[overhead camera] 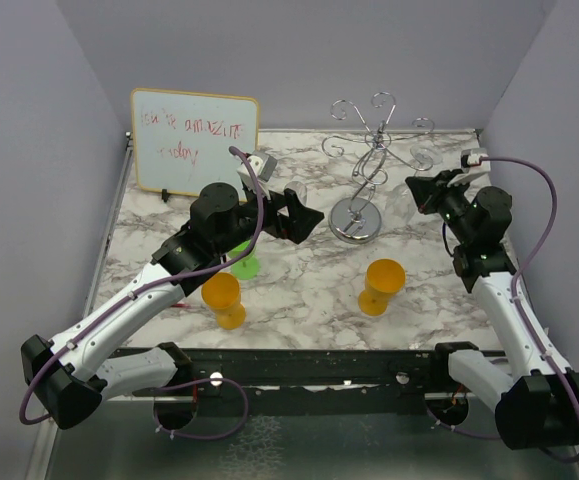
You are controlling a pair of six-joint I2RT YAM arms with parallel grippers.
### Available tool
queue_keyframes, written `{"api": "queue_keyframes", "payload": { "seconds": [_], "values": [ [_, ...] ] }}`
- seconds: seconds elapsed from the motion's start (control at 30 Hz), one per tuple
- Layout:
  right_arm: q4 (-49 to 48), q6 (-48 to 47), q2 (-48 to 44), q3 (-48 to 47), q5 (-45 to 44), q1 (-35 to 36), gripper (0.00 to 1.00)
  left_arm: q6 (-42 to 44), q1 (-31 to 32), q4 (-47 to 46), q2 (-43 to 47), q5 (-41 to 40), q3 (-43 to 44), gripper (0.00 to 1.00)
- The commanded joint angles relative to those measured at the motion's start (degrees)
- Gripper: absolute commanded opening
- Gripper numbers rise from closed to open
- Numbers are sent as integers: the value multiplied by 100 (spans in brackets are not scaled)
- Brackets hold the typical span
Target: Place the wine glass upside down on the wine glass rack
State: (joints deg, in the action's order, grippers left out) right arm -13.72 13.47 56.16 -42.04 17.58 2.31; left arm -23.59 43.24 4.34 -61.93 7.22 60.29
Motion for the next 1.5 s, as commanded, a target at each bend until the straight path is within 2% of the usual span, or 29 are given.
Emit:
{"api": "queue_keyframes", "payload": {
  "seconds": [0.0,0.23,0.37,0.47,0.67,0.77,0.9,1.13,1.27,1.47],
  "values": [
    [-1,109,116,-128,-60,-14,10,-22,9,-114,98,-82,-36,99],
    [159,240,-45,-86,40,-15,36,-14,11,-122,75,-81,-10,99],
    [427,357,-142,-102,111,-20,48,-8,9,-126,99,-91,0,99],
    [906,425,-259,-162,155,-20,54,2,9,-84,120,-104,4,99],
    [2153,724,-918,-294,-296,-20,69,8,9,75,151,-162,40,99],
    [2929,949,-1168,-450,-254,-20,70,19,13,243,101,-62,101,99],
    [4541,1137,-1225,-749,31,-20,67,78,9,559,-46,136,226,99],
    [6550,1491,-1509,-1257,-510,-20,66,-78,9,712,-117,186,243,99],
    [7065,1470,-1526,-1271,-136,-20,60,-300,9,602,-70,-49,152,99],
    [7262,1575,-1726,-1020,197,-20,58,-618,9,515,-74,-501,185,99]
  ]
}}
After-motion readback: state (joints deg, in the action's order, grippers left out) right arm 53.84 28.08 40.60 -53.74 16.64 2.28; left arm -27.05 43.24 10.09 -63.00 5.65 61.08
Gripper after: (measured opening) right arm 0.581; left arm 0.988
